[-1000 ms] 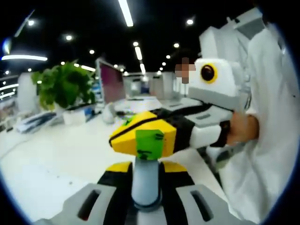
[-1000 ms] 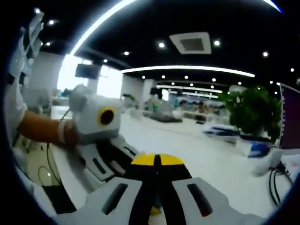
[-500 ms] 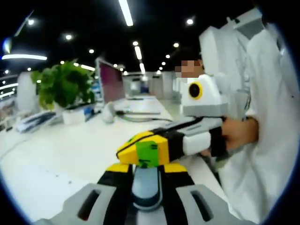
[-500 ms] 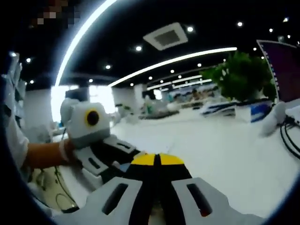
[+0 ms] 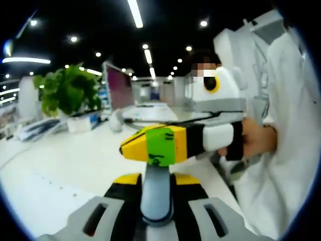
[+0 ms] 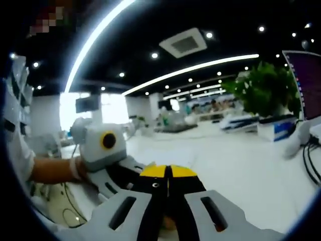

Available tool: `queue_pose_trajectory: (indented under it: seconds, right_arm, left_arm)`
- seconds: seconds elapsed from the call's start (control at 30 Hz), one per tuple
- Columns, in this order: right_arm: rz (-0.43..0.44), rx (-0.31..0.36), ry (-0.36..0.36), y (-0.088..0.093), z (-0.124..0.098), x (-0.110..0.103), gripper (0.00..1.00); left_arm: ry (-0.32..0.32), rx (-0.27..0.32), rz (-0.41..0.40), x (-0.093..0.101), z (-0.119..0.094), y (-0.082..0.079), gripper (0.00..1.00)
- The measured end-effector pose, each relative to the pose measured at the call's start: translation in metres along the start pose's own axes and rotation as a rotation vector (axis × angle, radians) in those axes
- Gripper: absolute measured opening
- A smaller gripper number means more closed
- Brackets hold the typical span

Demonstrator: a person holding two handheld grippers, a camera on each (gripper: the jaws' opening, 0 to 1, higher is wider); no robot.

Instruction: Pick up the paper insert the paper into the punch align the paper edges press the punch to punch holes

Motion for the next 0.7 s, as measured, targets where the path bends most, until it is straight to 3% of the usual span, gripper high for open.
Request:
queue_pose_trajectory:
  seconds: [0.1,0.23,0.43,0.7]
  right_arm:
    - [0.008,-0.021,-0.023,-0.005,0.001,-0.003,0.04]
    - [-0.061,-0.045,-0.043,-0.010,0.007,-0.011,0.04]
    - [0.012,-0.045,-0.059,-0.011,0.008,-0.010,0.07]
    - [0.006,0.007,-0.055,-0.023,0.002,-0.009,0.12]
  left_arm:
    - [0.000,0.000,0.005,0.000,0.000,0.000,0.25]
    - [-0.001,0.001,0.005,0.000,0.000,-0.001,0.25]
    - [0.005,0.012,0.006,0.000,-0.001,-0.002,0.27]
    - [0.008,0.027,0.013,-0.001,-0.001,-0.005,0.47]
Point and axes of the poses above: the point that each gripper's makers call its tool centre point, and the gripper's own axes: z roughly forward along the fingers, x roughly to its right, y roughly out of its underside, the point moved 5 cm from there along -z, roughly backward along the fingers, and after that the axes turned 10 degrees about z, right-handed, at the moved point
